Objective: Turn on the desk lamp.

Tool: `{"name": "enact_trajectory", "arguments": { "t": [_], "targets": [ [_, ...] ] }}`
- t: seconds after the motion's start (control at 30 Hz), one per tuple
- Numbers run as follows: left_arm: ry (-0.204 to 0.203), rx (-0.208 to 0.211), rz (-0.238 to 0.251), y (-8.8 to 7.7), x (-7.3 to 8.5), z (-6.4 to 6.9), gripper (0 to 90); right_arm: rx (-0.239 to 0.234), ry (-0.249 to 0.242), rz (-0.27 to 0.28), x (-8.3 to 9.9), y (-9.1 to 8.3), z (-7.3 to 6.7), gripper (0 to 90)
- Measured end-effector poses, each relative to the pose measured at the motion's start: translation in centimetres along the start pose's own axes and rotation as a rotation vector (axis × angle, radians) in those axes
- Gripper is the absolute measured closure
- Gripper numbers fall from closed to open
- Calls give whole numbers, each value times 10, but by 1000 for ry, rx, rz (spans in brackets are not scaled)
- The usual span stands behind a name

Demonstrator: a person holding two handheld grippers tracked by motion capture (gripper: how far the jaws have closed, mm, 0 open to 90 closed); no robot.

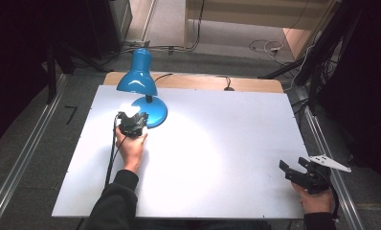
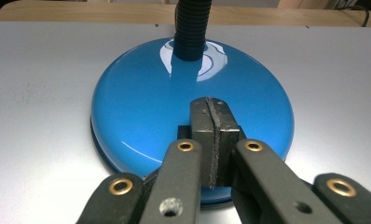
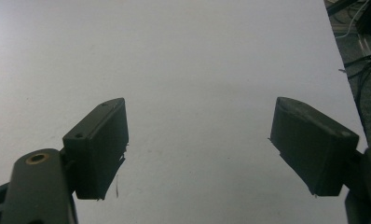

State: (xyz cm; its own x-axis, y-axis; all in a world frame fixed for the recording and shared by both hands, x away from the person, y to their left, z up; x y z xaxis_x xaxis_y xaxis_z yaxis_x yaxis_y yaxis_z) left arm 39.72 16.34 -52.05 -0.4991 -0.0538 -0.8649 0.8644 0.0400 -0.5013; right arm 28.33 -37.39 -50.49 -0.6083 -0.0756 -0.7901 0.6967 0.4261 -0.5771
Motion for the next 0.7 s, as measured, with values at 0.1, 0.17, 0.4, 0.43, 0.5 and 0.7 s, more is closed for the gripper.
{"name": "enact_trajectory", "arguments": {
  "t": [0.1, 0.17, 0.4, 0.43, 0.5, 0.7],
  "targets": [
    [0, 13, 14, -6, -2, -1, 900, 3, 4, -1, 0, 0, 1, 175],
    [-7, 20, 16, -10, -4, -2, 867, 3, 4, -1, 0, 0, 1, 175],
    [-32, 82, 13, -27, -4, -4, 731, 3, 2, 3, 0, -1, 0, 175],
    [-25, 82, 11, -29, -4, -4, 696, 3, 2, 1, 0, -1, 0, 175],
    [-23, 86, 21, -33, -1, -4, 646, 4, -2, -1, 0, 0, -1, 175],
    [-18, 85, 23, -41, 2, -7, 537, 4, -3, -1, 0, -1, -1, 175]
  ]
}}
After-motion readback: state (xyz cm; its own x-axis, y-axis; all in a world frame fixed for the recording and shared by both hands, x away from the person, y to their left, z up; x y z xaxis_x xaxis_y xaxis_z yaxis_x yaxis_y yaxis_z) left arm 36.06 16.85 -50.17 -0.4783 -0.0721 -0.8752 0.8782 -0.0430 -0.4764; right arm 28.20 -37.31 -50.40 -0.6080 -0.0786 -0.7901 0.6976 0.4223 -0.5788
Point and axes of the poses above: each handheld gripper's, and its own axes: y roughly forward along the jaws, x roughly out of its underside, z roughly to its right, the point moved 3 cm from there along y, roughly forward along the jaws, and after that the axes turned 10 degrees about -x, right-handed, at the moved point
